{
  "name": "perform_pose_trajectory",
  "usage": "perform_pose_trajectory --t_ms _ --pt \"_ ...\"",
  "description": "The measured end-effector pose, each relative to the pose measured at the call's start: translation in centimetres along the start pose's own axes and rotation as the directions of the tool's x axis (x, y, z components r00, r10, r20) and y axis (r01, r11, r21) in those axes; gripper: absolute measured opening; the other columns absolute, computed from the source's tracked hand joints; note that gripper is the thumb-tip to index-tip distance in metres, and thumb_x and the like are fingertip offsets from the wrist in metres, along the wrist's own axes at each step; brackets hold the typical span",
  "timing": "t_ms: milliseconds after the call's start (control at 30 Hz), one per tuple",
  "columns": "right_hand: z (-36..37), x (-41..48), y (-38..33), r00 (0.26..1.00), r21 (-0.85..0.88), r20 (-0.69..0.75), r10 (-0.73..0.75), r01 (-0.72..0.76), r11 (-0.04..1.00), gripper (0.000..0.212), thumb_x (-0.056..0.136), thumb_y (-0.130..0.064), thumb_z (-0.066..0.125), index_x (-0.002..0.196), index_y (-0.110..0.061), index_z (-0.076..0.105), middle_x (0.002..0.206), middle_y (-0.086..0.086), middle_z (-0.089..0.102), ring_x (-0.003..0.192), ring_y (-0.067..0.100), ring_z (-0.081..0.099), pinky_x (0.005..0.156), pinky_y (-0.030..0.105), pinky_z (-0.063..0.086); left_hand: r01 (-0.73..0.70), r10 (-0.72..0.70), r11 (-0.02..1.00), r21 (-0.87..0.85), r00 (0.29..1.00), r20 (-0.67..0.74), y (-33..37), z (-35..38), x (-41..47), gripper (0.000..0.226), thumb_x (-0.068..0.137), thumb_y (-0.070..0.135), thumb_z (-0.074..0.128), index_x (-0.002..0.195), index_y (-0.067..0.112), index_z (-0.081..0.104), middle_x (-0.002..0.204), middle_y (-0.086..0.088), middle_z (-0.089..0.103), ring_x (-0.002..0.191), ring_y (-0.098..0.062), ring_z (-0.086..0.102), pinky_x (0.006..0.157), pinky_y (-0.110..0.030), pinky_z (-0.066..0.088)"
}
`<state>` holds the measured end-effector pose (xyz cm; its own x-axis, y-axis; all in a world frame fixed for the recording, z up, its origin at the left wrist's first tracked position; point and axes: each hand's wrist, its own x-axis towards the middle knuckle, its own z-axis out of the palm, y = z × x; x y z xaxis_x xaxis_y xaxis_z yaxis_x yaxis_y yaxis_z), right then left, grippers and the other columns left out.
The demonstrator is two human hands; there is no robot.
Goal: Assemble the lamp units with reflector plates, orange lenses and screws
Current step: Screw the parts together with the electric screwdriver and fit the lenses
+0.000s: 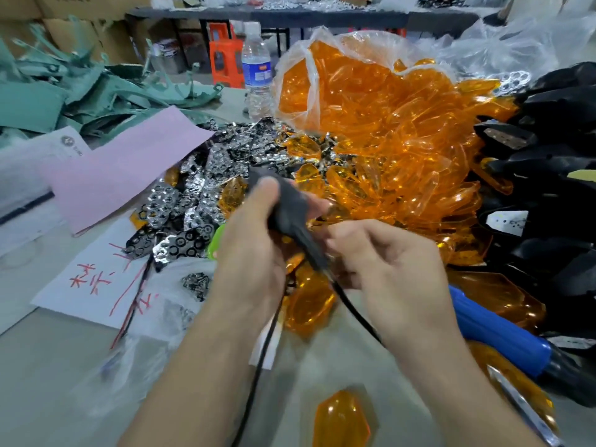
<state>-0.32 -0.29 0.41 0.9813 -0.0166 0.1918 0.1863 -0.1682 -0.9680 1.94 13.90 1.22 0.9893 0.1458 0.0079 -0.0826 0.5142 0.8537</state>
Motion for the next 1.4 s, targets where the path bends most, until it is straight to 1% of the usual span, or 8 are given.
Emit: perform_pose_trajectory --t_ms 100,233,367,600,800,967,1167,1400 --pt "1.7 2.0 -0.7 0.990 -0.167 0.134 0.033 -0.010 0.986 0.023 0.095 -0.037 0.060 0.082 -0.028 0.077 0.074 -0.010 0.075 0.066 0.013 0.073 0.063 0.040 0.064 -0.035 0.007 0.977 -0.209 0.991 -0.132 4.1 -4.1 1.3 0.029 0.107 0.034 0.042 0.107 0.009 0.054 0.082 -0.006 0.060 0.057 -0.011 0.054 0.044 -0.016 0.045" --pt "7.1 3.8 -1.3 0.870 -0.466 0.492 -0.022 0.285 0.837 0.017 0.090 -0.018 0.071 0.086 -0.030 0.082 0.070 -0.018 0.069 0.060 -0.002 0.061 0.057 0.006 0.045 -0.031 0.004 0.977 -0.210 0.992 -0.127 6.6 -7.5 1.6 0.027 0.105 0.031 0.039 0.117 0.009 0.048 0.079 -0.005 0.053 0.049 -0.008 0.041 0.036 -0.013 0.034" --pt "12.3 3.9 -1.1 0.730 -0.575 0.682 -0.043 0.572 0.586 0.017 0.093 -0.025 0.064 0.079 -0.018 0.067 0.075 0.002 0.062 0.075 0.025 0.060 0.070 0.033 0.051 -0.031 0.022 0.995 -0.095 0.995 -0.095 6.1 -7.5 1.8 0.029 0.106 0.029 0.038 0.121 0.009 0.054 0.075 -0.009 0.055 0.044 -0.011 0.040 0.033 -0.016 0.031" --pt "13.2 2.8 -0.4 0.672 -0.594 0.702 -0.237 0.735 0.327 0.069 0.073 -0.023 0.080 0.063 -0.025 0.012 0.057 -0.010 0.015 0.051 0.018 0.026 0.054 0.029 0.022 -0.013 -0.002 0.992 -0.126 0.994 -0.112 5.6 -7.9 2.1 0.032 0.106 0.027 0.040 0.120 0.006 0.058 0.080 -0.008 0.059 0.044 -0.012 0.041 0.034 -0.017 0.031" --pt "12.2 3.0 0.8 0.820 -0.583 0.564 -0.102 0.482 0.654 0.011 0.086 -0.027 0.070 0.081 -0.019 0.077 0.079 0.001 0.066 0.076 0.025 0.061 0.063 0.030 0.047 -0.012 -0.008 0.984 -0.179 0.994 -0.109 5.6 -7.5 2.0 0.032 0.105 0.027 0.039 0.118 0.005 0.057 0.080 -0.009 0.056 0.046 -0.012 0.037 0.035 -0.016 0.025" --pt "9.5 2.4 0.8 0.964 -0.321 0.254 -0.075 0.157 0.934 0.013 0.075 -0.030 0.087 0.066 -0.029 0.077 0.063 -0.012 0.069 0.053 0.002 0.061 0.049 0.019 0.050 0.015 -0.027 0.985 -0.171 0.997 -0.066 5.3 -7.0 1.9 0.032 0.106 0.028 0.039 0.122 0.005 0.054 0.079 -0.008 0.056 0.046 -0.011 0.037 0.034 -0.015 0.028" --pt "5.9 2.4 0.8 0.995 -0.095 0.083 0.052 -0.044 0.995 0.012 0.075 -0.037 0.089 0.073 -0.031 0.079 0.064 -0.010 0.073 0.053 0.007 0.066 0.050 0.026 0.053 0.058 -0.061 0.994 -0.095 0.998 -0.029 3.8 -5.6 2.0 0.032 0.106 0.026 0.039 0.121 0.003 0.055 0.077 -0.008 0.058 0.045 -0.012 0.038 0.033 -0.017 0.030" --pt "9.6 3.5 0.4 0.966 -0.131 0.258 0.031 0.003 0.991 0.012 0.073 -0.038 0.087 0.068 -0.035 0.077 0.053 -0.006 0.068 0.045 0.004 0.058 0.047 0.025 0.047 0.080 -0.040 0.973 -0.217 0.982 0.182 5.3 -7.5 2.0 0.034 0.097 0.035 0.040 0.112 0.009 0.058 0.080 -0.003 0.055 0.045 -0.007 0.039 0.031 -0.012 0.030"
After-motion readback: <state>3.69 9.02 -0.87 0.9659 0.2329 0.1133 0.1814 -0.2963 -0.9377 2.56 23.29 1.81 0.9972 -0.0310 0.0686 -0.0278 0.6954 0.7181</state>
